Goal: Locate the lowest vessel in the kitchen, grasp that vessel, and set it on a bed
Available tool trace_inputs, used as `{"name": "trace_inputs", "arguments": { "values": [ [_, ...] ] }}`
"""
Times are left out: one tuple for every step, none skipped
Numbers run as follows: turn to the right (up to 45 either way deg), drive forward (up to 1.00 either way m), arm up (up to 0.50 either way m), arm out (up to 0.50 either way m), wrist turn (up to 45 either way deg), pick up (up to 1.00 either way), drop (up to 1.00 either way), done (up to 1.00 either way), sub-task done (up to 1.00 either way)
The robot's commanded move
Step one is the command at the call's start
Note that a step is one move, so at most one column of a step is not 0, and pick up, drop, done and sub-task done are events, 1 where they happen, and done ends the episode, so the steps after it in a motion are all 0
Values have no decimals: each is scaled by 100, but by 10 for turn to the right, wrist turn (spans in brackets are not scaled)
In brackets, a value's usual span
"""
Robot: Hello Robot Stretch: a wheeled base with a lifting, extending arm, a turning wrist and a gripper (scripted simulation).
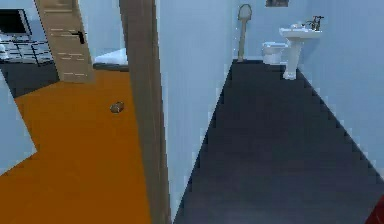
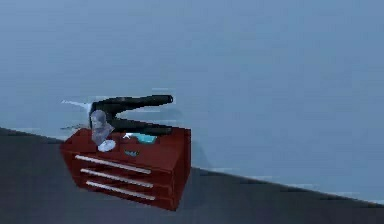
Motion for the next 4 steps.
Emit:
{"name": "trace_inputs", "arguments": {
  "values": [
    [0, 35, 0, 0, 0, 0, 0, 0, 0],
    [-450, 0, 0, 0, 0, 0, 0, 0, 0],
    [-270, 0, 0, 0, 0, 0, 0, 0, 0],
    [0, 60, 0, 0, 0, 0, 0, 0, 0]
  ]
}}
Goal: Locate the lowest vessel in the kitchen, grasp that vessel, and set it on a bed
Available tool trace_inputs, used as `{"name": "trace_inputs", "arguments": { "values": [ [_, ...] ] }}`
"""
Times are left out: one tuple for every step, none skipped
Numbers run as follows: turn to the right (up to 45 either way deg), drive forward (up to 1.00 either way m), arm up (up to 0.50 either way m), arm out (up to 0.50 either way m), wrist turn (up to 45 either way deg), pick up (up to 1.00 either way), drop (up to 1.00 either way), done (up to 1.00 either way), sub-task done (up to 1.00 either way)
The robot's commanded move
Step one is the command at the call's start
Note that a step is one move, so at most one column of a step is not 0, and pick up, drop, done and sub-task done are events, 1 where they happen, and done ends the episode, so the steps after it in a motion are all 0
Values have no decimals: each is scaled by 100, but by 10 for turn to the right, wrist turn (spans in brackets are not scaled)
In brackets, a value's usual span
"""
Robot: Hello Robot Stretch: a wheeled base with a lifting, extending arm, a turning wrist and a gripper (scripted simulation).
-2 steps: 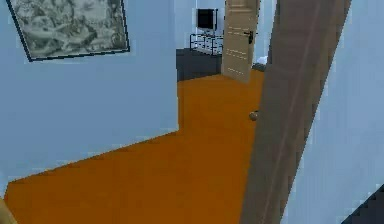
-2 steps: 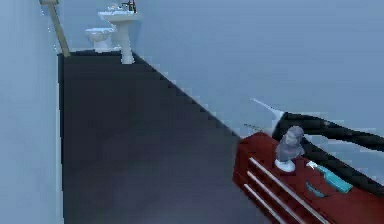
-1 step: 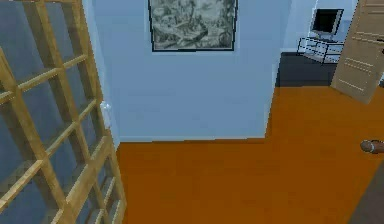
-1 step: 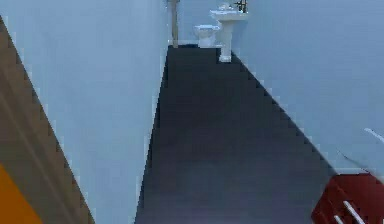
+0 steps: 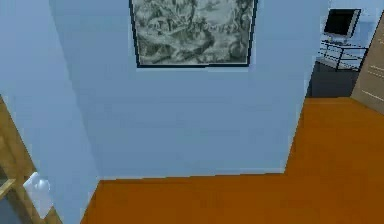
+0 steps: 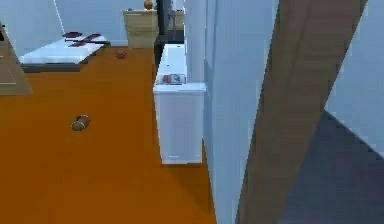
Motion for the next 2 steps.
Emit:
{"name": "trace_inputs", "arguments": {
  "values": [
    [450, 0, 0, 0, 0, 0, 0, 0, 0],
    [0, 100, 0, 0, 0, 0, 0, 0, 0]
  ]
}}
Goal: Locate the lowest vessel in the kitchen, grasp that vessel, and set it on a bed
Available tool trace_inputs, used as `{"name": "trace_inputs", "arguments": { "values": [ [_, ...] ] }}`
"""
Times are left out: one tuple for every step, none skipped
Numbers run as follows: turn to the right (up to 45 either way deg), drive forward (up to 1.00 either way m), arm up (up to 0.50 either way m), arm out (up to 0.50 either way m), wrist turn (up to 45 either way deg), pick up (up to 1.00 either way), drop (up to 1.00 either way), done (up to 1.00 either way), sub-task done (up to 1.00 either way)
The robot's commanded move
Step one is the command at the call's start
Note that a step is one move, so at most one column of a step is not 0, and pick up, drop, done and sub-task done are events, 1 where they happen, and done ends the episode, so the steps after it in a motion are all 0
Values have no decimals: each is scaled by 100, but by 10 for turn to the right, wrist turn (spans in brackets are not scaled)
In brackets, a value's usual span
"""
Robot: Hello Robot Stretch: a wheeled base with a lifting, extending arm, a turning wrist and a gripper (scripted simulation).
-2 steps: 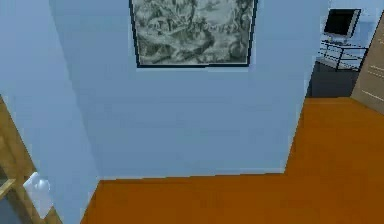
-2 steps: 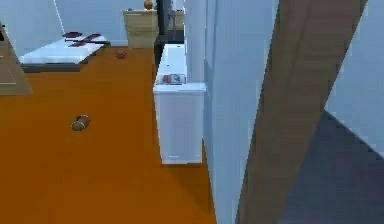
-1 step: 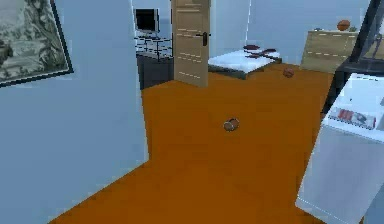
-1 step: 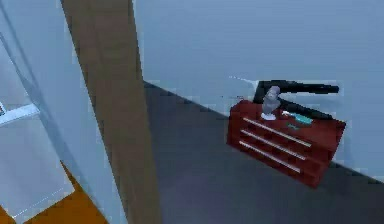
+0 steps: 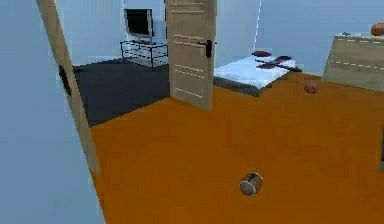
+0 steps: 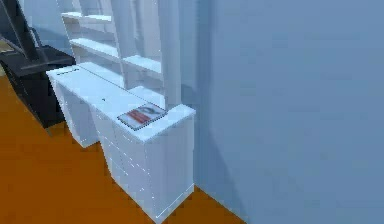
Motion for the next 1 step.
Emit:
{"name": "trace_inputs", "arguments": {
  "values": [
    [30, 0, 0, 0, 0, 0, 0, 0, 0]
  ]
}}
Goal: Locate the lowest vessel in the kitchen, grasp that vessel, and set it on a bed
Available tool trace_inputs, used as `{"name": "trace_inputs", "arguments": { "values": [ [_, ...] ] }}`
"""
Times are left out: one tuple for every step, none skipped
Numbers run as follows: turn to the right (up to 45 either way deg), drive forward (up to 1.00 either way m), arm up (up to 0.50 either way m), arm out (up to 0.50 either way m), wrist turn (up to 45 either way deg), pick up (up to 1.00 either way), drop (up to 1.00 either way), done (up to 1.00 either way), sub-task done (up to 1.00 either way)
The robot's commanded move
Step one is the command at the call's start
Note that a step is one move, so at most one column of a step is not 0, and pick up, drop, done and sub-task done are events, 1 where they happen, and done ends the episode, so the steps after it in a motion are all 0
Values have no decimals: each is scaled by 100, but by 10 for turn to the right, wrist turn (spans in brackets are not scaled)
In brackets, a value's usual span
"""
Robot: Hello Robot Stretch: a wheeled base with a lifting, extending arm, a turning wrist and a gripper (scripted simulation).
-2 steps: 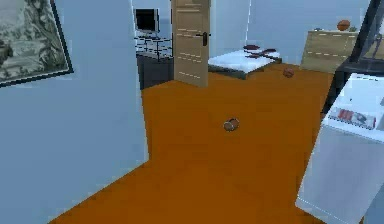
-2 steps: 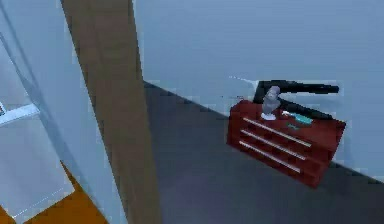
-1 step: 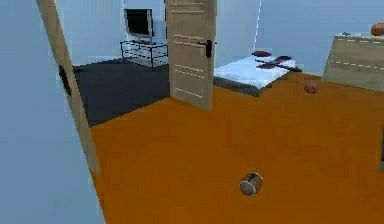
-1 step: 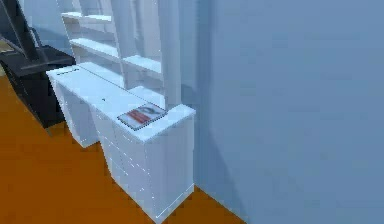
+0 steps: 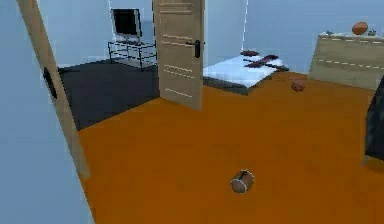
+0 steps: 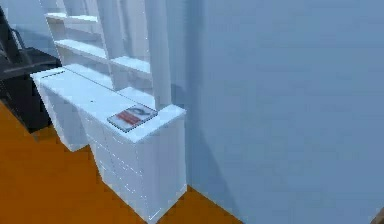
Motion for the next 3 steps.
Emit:
{"name": "trace_inputs", "arguments": {
  "values": [
    [0, 90, 0, 0, 0, 0, 0, 0, 0],
    [420, 0, 0, 0, 0, 0, 0, 0, 0],
    [0, 5, 0, 0, 0, 0, 0, 0, 0]
  ]
}}
